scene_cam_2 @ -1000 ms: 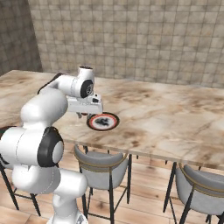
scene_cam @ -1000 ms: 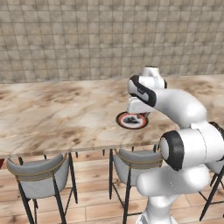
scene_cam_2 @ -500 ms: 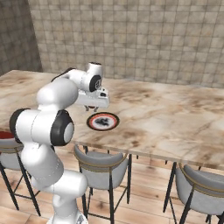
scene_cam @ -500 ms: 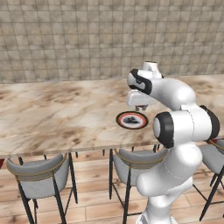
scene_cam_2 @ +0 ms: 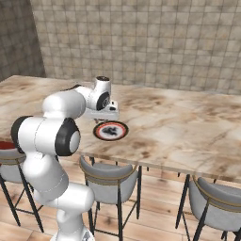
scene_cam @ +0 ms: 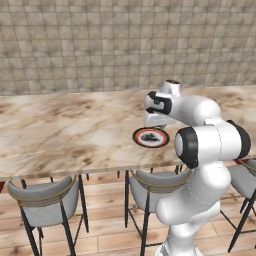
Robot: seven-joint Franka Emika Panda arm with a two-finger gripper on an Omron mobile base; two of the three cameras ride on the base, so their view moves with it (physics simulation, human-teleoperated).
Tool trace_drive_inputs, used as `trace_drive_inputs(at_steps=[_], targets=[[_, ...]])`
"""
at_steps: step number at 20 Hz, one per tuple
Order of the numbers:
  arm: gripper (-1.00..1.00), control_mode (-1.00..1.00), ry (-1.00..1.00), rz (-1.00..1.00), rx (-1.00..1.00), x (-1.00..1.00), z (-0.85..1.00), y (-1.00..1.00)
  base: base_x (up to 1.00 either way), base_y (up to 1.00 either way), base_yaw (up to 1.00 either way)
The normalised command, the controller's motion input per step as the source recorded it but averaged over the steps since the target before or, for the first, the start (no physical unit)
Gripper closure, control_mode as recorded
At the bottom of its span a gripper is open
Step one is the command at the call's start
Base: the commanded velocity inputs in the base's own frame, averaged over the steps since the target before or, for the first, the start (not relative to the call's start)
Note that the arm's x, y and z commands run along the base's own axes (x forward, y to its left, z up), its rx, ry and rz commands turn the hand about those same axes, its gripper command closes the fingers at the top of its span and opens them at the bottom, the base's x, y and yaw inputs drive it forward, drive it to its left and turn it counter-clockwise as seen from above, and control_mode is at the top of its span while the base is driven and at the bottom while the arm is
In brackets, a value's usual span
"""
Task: Take the steak from the fridge and place it on the digital scale on the counter by the fridge. Wait a few seconds for a reading, then move it to the plate on the dining counter.
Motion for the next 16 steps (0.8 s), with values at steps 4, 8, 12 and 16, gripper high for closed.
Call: trace_drive_inputs(at_steps=[4, 8, 12, 16], targets=[[1.00, -1.00, -0.08, 0.00, -0.03, 0.20, -0.24, 0.00, 0.00, 0.00, 0.00], [1.00, -1.00, 0.00, 0.00, -0.07, 0.46, -0.18, 0.00, 0.00, 0.00, 0.00], [1.00, -1.00, 0.03, 0.00, -0.09, 0.58, -0.35, 0.00, 0.00, 0.00, 0.00], [1.00, -1.00, 0.08, 0.00, -0.09, 0.58, -0.25, 0.00, 0.00, 0.00, 0.00]])
